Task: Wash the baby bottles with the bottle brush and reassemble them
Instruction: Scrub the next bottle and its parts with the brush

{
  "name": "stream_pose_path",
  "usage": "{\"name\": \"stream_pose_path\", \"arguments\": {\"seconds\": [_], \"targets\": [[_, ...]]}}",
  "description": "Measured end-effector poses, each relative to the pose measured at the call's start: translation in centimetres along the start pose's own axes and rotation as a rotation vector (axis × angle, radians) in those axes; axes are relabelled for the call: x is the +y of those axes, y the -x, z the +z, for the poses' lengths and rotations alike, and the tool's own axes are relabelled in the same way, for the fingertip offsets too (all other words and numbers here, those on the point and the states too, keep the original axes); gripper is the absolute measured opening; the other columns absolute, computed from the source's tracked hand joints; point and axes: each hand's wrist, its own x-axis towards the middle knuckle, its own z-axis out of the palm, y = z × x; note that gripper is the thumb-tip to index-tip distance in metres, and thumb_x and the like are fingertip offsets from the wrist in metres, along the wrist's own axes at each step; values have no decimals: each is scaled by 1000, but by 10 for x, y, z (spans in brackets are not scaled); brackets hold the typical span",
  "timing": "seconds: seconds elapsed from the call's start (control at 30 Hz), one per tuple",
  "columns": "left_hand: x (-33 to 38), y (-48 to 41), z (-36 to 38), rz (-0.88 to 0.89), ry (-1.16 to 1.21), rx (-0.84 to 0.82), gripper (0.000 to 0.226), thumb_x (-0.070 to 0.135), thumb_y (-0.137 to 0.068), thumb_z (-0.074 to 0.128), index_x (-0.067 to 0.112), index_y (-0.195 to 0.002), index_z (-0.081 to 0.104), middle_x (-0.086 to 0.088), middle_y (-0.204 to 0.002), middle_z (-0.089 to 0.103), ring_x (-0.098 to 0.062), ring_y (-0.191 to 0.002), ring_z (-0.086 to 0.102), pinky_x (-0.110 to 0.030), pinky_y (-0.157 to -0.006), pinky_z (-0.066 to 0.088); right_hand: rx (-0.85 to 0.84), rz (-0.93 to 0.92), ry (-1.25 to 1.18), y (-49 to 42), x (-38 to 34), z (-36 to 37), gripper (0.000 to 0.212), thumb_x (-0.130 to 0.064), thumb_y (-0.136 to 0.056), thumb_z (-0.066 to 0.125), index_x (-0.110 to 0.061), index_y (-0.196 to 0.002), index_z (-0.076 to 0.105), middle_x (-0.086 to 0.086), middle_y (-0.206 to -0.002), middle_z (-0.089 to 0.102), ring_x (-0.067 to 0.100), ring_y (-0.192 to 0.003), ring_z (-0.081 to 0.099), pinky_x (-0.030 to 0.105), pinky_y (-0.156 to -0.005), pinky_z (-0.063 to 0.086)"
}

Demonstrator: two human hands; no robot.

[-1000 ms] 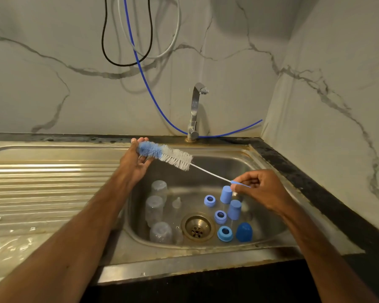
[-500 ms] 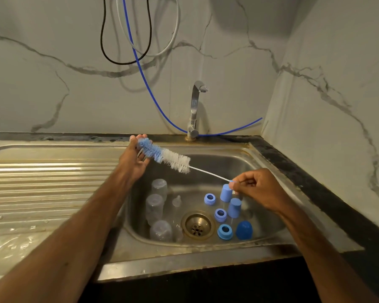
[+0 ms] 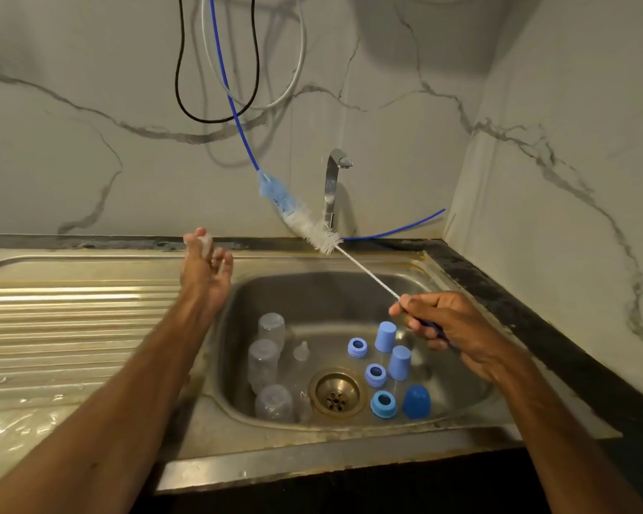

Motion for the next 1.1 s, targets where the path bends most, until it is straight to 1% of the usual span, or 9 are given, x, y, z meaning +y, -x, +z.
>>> {"name": "stream_pose_path", "arguments": {"seconds": [0.03, 0.1, 0.2, 0.3, 0.37, 0.5, 0.63, 0.8, 1.1], "targets": [[-6, 4, 5, -28, -52, -20, 24, 47, -102, 55, 27, -107, 68, 6, -93, 59, -6, -69, 47, -20, -69, 49, 1, -8, -11, 0, -1, 1, 30, -26, -102, 55, -7, -97, 77, 8, -68, 59, 10, -50, 44, 19, -42, 36], [-21, 16, 18, -81, -172, -111, 25, 47, -100, 58, 27, -110, 70, 3, -99, 58, -7, -71, 44, -20, -70, 47, -1, 8, -1, 1, -4, 6, 24, -20, -101, 57, -4, -99, 75, 6, -65, 62, 10, -47, 45, 19, -42, 38], [-43, 38, 35, -173, -245, -217, 37, 45, -96, 64, 16, -117, 71, -3, -99, 67, -8, -78, 59, -21, -74, 54, -17, 57, -29, -2, -5, 13, 20, -14, -101, 57, -1, -109, 70, 1, -61, 59, 8, -44, 38, 18, -41, 31], [-52, 53, 40, -230, -167, -202, 43, 35, -92, 72, 5, -123, 68, -12, -113, 75, -16, -99, 74, -25, -78, 61, -33, 114, 40, -5, -3, 19, 24, -28, -104, 53, -18, -110, 74, -2, -61, 51, 8, -49, 36, 19, -45, 32], [-50, 57, 39, -245, -74, -177, 44, 28, -91, 74, 2, -126, 66, -17, -119, 73, -22, -105, 74, -25, -75, 62, -65, 159, 53, -10, -2, 19, 28, -30, -105, 49, -16, -105, 74, 1, -63, 50, 7, -48, 39, 20, -46, 35], [-46, 58, 38, -259, -32, -150, 49, 29, -88, 76, 3, -128, 65, -15, -116, 75, -23, -106, 74, -25, -71, 62, -123, 141, -13, -11, 0, 35, 26, -17, -105, 48, -2, -98, 68, 4, -63, 58, 9, -44, 40, 21, -41, 33], [-53, 64, 39, -284, -138, -118, 45, 40, -83, 79, 12, -117, 73, -6, -108, 78, -16, -105, 73, -24, -80, 61, -56, 78, 23, -12, 5, 56, 32, -21, -106, 47, -6, -96, 72, 0, -57, 42, 11, -48, 28, 24, -44, 24], [-62, 66, 41, -287, -37, -144, 53, 28, -76, 84, 4, -122, 71, -12, -117, 75, -17, -107, 73, -21, -79, 61, -25, 66, -20, -25, -3, 75, 36, -23, -107, 45, -4, -96, 74, -2, -55, 37, 7, -42, 27, 19, -39, 23], [-52, 41, 24, -203, -86, -72, 32, 14, -89, 76, -1, -117, 71, -17, -111, 76, -20, -93, 77, -22, -69, 61, -61, 136, -37, -23, -2, 89, 40, -26, -108, 42, -4, -83, 64, 0, -53, 30, 9, -41, 21, 18, -40, 16]]}}
